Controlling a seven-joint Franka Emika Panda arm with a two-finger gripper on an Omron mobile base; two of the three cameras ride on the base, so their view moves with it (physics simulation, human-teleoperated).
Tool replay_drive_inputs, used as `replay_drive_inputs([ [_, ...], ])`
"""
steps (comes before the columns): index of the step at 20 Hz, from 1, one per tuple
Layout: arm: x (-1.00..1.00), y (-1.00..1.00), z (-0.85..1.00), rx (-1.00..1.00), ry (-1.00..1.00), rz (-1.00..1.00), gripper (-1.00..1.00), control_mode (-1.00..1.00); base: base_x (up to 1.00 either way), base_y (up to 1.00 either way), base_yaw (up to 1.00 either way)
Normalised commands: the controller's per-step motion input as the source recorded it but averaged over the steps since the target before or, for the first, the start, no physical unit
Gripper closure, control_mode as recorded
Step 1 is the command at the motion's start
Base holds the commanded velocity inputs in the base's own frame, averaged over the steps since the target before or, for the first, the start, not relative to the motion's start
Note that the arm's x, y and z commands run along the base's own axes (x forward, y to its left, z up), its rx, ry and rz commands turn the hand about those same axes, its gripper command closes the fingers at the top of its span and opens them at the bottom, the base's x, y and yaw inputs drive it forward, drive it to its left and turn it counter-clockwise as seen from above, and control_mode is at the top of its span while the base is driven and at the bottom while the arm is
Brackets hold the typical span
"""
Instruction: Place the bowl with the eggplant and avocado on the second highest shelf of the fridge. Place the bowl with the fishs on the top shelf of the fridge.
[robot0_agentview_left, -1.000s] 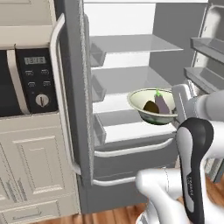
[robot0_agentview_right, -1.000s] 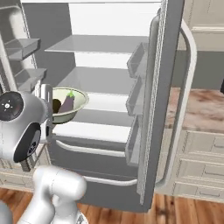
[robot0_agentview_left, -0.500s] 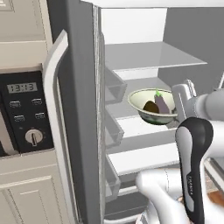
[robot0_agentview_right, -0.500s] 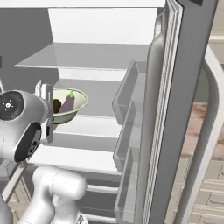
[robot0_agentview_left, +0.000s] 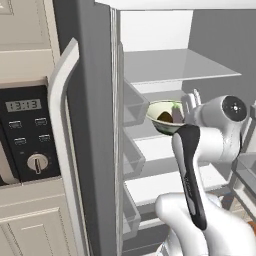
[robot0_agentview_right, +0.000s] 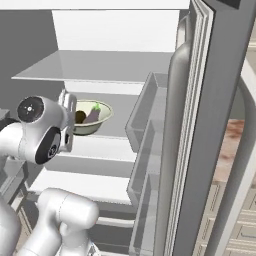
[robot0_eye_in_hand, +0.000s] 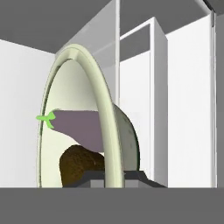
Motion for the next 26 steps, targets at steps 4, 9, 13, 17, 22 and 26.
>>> replay_drive_inputs([
  [4,0.8,0.0,-0.46,-0.04,0.0,-0.07,1.0,-1.0,0.0,0.0,0.0],
  [9,0.78,-0.05,-0.22,0.0,0.0,0.0,1.0,-1.0,0.0,0.0,0.0],
  [13,0.74,-0.06,-0.2,0.0,0.01,0.0,1.0,-1.0,0.0,0.0,0.0],
  [17,0.67,-0.02,-0.22,0.0,0.04,0.0,1.0,-1.0,0.0,0.0,0.0],
  [22,0.58,0.0,-0.17,0.0,0.1,0.0,1.0,-1.0,0.0,0.0,0.0],
  [26,0.46,0.0,-0.19,0.0,0.06,0.0,1.0,-1.0,0.0,0.0,0.0],
])
